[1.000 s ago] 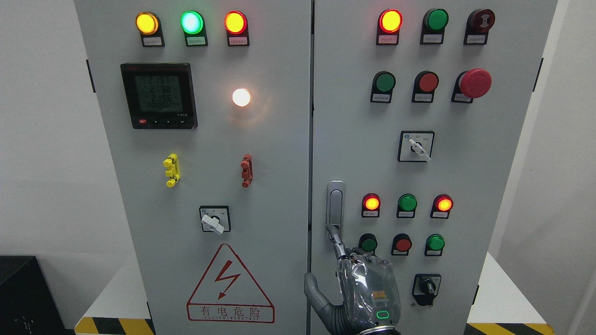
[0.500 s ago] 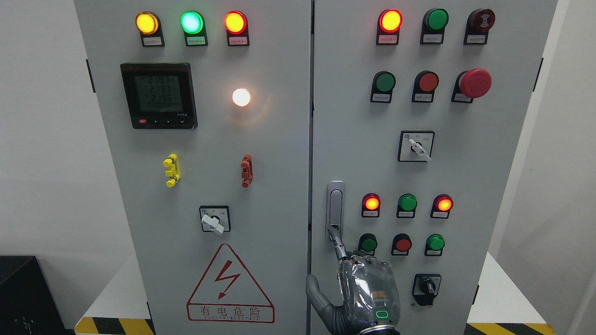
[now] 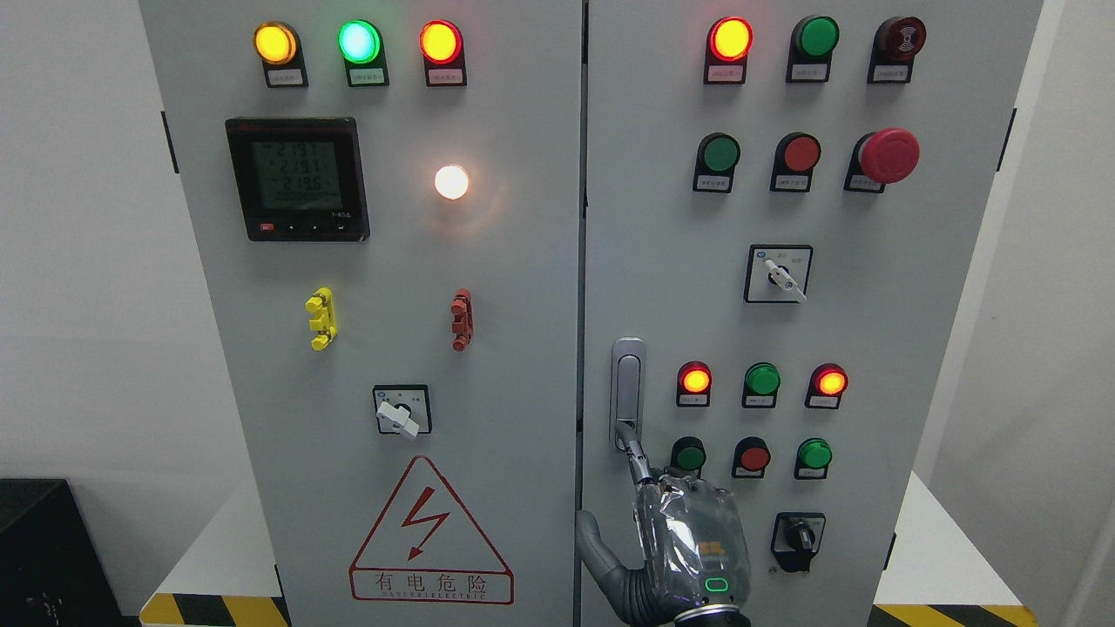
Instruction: Release door handle
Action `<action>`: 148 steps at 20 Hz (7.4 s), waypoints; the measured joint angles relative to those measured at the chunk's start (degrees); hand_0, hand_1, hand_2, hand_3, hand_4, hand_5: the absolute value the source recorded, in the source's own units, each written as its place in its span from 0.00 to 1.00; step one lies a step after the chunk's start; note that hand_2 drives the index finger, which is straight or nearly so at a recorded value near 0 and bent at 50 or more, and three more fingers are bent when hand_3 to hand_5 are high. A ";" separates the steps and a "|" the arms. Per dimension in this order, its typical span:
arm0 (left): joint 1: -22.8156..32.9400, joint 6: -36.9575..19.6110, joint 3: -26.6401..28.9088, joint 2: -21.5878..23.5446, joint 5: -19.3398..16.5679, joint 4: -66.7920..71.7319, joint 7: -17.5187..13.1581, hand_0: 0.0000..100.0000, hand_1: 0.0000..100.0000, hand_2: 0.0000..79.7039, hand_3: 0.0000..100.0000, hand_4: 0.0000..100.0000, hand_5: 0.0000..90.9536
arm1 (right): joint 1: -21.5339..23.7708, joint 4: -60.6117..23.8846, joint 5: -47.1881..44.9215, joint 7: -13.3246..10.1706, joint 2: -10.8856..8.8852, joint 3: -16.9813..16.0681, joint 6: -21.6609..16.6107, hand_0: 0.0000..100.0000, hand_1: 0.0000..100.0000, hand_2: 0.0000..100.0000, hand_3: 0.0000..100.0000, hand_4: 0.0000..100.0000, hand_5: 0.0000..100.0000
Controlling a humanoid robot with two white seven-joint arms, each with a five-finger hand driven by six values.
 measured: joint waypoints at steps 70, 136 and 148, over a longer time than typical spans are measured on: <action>0.00 0.03 0.00 0.02 0.00 0.00 -0.06 0.00 0.00 0.05 0.10 0.00 0.00 | 0.30 1.03 -0.14 2.96 0.00 -0.73 -0.09 0.41 0.26 0.00 0.77 0.70 0.72; 0.00 0.09 0.00 0.01 0.00 0.00 -0.07 0.00 0.00 0.05 0.11 0.00 0.00 | 1.26 1.30 -0.43 3.51 -0.01 -0.82 -0.11 0.40 0.25 0.00 0.76 0.71 0.72; 0.00 0.03 0.00 0.01 0.00 0.00 -0.07 0.00 0.00 0.05 0.11 0.01 0.00 | 1.17 1.15 -0.51 2.72 -0.01 -0.80 -0.32 0.40 0.25 0.00 0.75 0.70 0.72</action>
